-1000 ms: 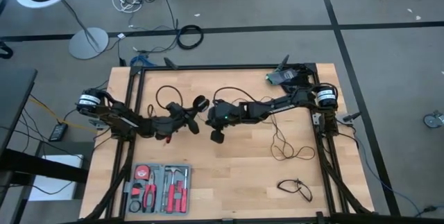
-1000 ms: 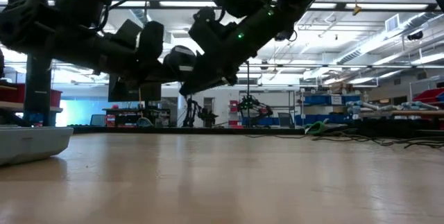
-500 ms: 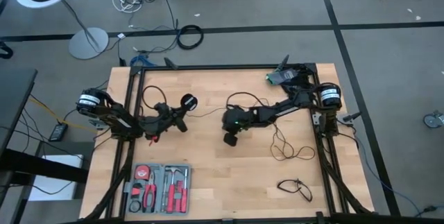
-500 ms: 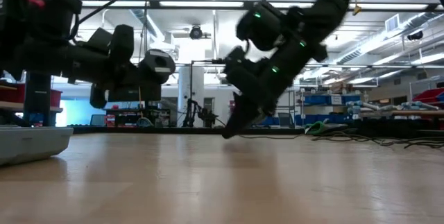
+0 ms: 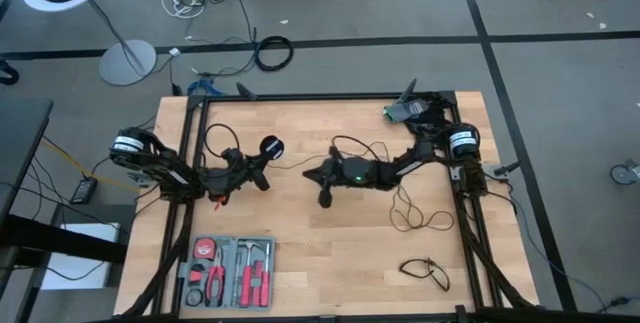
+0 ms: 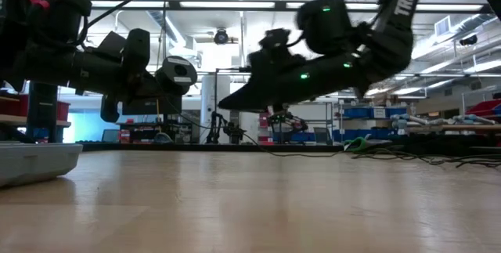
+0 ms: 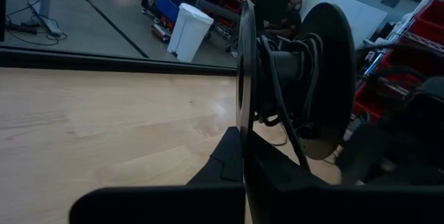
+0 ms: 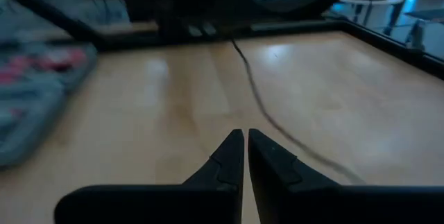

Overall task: Coil cords
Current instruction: Coil the black wire onto the spool

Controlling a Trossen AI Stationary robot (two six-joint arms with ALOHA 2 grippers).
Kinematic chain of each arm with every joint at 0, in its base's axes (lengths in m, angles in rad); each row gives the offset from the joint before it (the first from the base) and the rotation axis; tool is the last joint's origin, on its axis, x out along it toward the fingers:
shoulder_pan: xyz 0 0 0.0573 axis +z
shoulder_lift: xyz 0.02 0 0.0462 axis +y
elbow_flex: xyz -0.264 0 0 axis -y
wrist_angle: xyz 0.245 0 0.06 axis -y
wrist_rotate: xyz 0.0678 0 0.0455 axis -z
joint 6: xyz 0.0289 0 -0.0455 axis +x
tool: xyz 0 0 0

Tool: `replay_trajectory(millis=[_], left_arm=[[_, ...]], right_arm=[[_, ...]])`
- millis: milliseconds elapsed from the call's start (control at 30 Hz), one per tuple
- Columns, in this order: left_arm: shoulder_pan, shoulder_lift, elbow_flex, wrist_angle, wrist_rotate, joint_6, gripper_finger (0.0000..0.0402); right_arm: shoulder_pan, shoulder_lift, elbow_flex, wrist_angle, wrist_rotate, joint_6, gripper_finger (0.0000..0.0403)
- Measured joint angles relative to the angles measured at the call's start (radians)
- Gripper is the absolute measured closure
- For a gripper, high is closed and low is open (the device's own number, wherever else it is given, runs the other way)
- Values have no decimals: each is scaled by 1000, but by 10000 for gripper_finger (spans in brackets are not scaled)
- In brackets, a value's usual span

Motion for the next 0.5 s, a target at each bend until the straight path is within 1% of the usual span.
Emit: replay_trajectory(millis=[133,300,367,500], left_arm=[[0,0,3,0,1,1,402],[0,0,15,-11,17,4,402],[0,0,18,-12,21,11,402],[0,0,20,-10,21,27,402]], right_arm=[[-17,-1,111,-216,3,-84,372],[-30,-1,224,-410,3,-176,345],[-33,-1,251,-461,3,-207,332],[-37,-2,270,-480,-1,-248,304]])
